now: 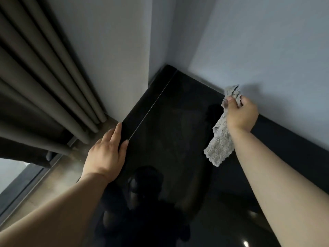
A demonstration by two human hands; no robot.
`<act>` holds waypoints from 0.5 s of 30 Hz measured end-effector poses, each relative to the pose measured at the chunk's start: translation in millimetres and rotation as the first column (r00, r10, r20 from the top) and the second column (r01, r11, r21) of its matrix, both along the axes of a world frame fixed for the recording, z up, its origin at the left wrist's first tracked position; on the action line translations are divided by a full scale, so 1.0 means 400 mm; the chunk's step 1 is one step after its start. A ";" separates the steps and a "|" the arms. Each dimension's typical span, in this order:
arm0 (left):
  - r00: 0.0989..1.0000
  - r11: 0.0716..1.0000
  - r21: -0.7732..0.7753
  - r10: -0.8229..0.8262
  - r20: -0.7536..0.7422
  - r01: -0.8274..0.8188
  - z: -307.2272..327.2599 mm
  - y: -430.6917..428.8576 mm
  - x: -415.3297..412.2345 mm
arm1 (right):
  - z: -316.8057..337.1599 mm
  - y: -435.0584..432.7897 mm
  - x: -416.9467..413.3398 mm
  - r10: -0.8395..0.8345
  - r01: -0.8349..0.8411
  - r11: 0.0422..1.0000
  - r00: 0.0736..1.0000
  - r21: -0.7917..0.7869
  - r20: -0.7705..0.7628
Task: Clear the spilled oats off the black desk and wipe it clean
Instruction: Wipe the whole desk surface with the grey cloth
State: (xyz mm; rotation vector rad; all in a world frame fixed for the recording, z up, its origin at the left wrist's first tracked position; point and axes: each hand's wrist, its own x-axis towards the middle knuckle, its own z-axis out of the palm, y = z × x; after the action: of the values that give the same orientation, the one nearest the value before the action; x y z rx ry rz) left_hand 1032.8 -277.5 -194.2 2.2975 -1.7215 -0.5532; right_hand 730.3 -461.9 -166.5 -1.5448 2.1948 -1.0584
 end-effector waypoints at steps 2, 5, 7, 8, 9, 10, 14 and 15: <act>1.000 1.000 0.009 -0.004 0.004 0.004 0.002 -0.010 0.002 | -0.024 -0.043 -0.012 -0.022 0.022 0.998 1.000 0.057 -0.007; 1.000 1.000 0.008 0.003 0.010 -0.003 0.004 -0.018 0.000 | -0.056 -0.081 0.003 -0.034 0.036 0.993 0.999 0.110 -0.026; 1.000 1.000 0.012 0.013 0.005 -0.013 0.000 -0.027 -0.004 | -0.059 -0.090 0.027 -0.040 0.051 0.992 0.995 0.112 -0.092; 1.000 1.000 0.016 0.014 0.000 -0.014 -0.003 -0.031 -0.006 | -0.055 -0.089 0.043 -0.036 0.049 0.992 0.992 0.113 -0.119; 1.000 1.000 0.015 0.013 -0.004 -0.013 -0.008 -0.034 -0.008 | -0.051 -0.083 0.060 -0.011 0.028 0.993 0.989 0.116 -0.149; 1.000 1.000 0.016 0.016 -0.005 -0.016 -0.012 -0.033 -0.009 | -0.049 -0.069 0.079 0.045 -0.023 0.992 0.983 0.125 -0.176; 0.999 0.999 0.032 0.038 0.013 -0.038 -0.011 -0.021 0.009 | -0.050 0.050 0.154 0.363 -0.333 0.928 0.907 0.166 -0.212; 0.999 0.999 0.034 0.039 0.013 -0.040 -0.007 -0.024 0.011 | -0.047 0.086 0.158 0.433 -0.403 0.896 0.884 0.185 -0.174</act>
State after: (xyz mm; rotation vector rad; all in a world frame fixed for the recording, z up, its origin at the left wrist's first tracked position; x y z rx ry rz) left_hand 1037.4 -286.9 -197.2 2.3575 -1.6806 -0.5665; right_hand 793.4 -427.6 -185.3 -2.0173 1.8718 -0.6117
